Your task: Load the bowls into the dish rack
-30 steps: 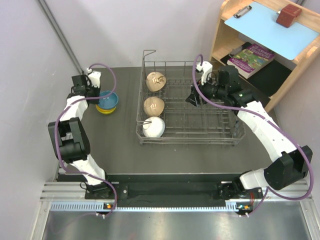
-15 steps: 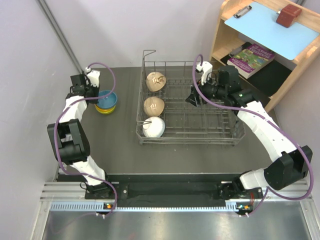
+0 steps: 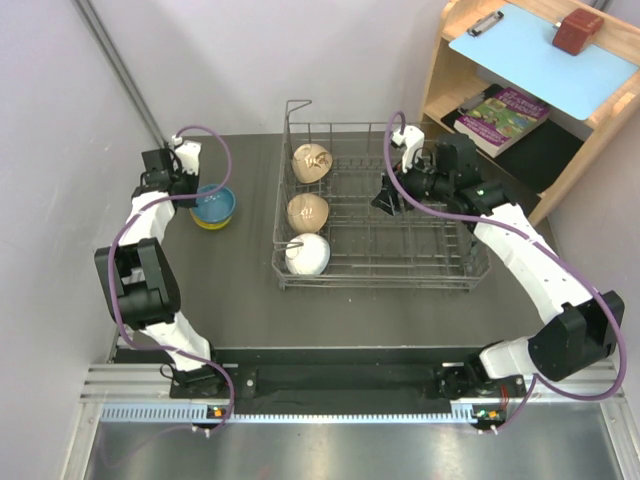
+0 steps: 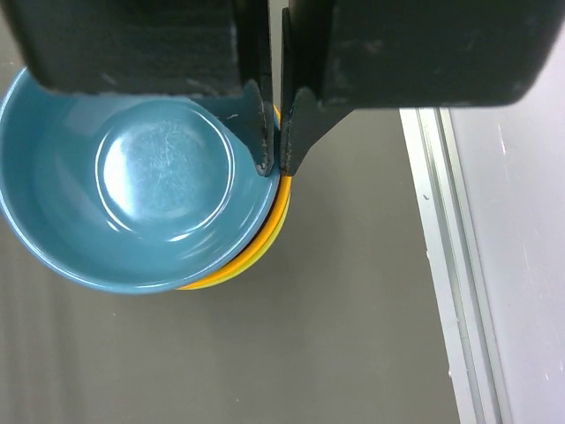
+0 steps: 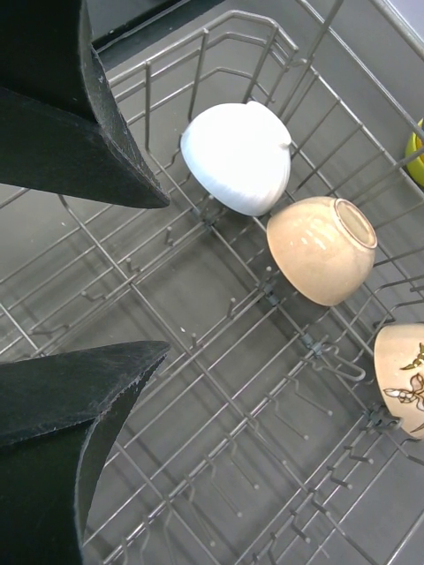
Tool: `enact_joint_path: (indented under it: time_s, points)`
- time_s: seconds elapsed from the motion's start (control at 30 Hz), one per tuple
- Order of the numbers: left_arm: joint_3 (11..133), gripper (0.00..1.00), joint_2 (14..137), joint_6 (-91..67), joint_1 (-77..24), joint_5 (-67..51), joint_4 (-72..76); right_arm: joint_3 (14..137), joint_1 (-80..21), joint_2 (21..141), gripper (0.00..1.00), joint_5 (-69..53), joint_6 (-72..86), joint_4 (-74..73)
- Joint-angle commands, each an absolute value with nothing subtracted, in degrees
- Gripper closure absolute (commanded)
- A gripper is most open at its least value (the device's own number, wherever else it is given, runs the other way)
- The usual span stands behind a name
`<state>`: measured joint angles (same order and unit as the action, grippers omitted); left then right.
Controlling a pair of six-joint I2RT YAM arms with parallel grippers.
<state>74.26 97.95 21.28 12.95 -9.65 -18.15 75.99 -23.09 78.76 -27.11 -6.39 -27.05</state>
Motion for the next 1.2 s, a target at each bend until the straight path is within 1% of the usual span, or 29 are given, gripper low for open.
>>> enact_joint_path:
  time_s: [0.0, 0.33, 0.5, 0.6, 0.63, 0.7, 0.73, 0.77, 0.83, 0.87, 0.9, 0.93, 1.0, 1.03, 1.17]
  points:
    - [77.4, 1.00, 94.5, 20.7, 13.1, -10.5, -18.3, 76.4, -23.0, 76.5, 0.39, -28.0, -6.5, -24.8]
    - [82.6, 1.00, 88.3, 19.3, 13.0, -13.5, -23.3, 77.1, -23.0, 76.5, 0.38, -28.0, -7.0, -25.1]
    - [83.8, 1.00, 85.0, 19.7, 13.0, -15.1, -26.3, 78.6, -24.2, 75.9, 0.37, -27.1, -10.8, -27.3]
    - [83.9, 1.00, 82.4, 20.6, 13.1, -18.2, -28.9, 80.1, -25.9, 75.2, 0.37, -27.4, -14.7, -29.8]
    - [84.3, 1.00, 81.0, 21.1, 13.0, -19.7, -30.0, 80.7, -26.8, 74.7, 0.35, -27.3, -16.2, -30.8]
    - [84.6, 1.00, 79.5, 22.2, 12.9, -24.4, -33.5, 80.9, -31.3, 72.9, 0.29, -25.8, -21.4, -32.8]
    - [85.3, 1.00, 78.9, 22.3, 12.5, -25.6, -34.5, 80.9, -33.4, 72.2, 0.27, -22.7, -23.5, -33.3]
    - [85.8, 1.00, 77.9, 22.7, 12.1, -27.6, -37.2, 81.0, -38.4, 71.6, 0.26, -20.6, -27.6, -34.7]
    - [86.7, 1.00, 76.9, 23.6, 9.7, -27.9, -39.2, 83.0, -43.0, 71.8, 0.26, -15.6, -31.0, -37.1]
    - [86.7, 1.00, 75.9, 23.9, 8.6, -27.9, -40.0, 84.2, -46.7, 72.3, 0.26, -14.4, -33.3, -39.6]
    - [86.7, 1.00, 75.2, 24.2, 7.6, -27.3, -40.9, 85.9, -48.4, 73.3, 0.27, -13.1, -34.3, -40.6]
    - [86.3, 1.00, 74.0, 24.4, 4.9, -26.6, -41.2, 86.7, -51.7, 73.7, 0.27, -10.0, -35.3, -41.0]
    - [86.2, 1.00, 73.0, 24.8, 2.2, -23.4, -41.7, 90.0, -55.0, 75.8, 0.27, -6.3, -38.0, -41.9]
    - [86.5, 1.00, 72.4, 24.8, 0.3, -22.9, -42.0, 91.4, -58.2, 76.7, 0.27, -3.7, -38.9, -43.2]
    - [88.3, 1.00, 72.2, 24.3, -2.4, -22.7, -44.8, 98.7, -64.9, 81.6, 0.27, 1.8, -43.5, -44.9]
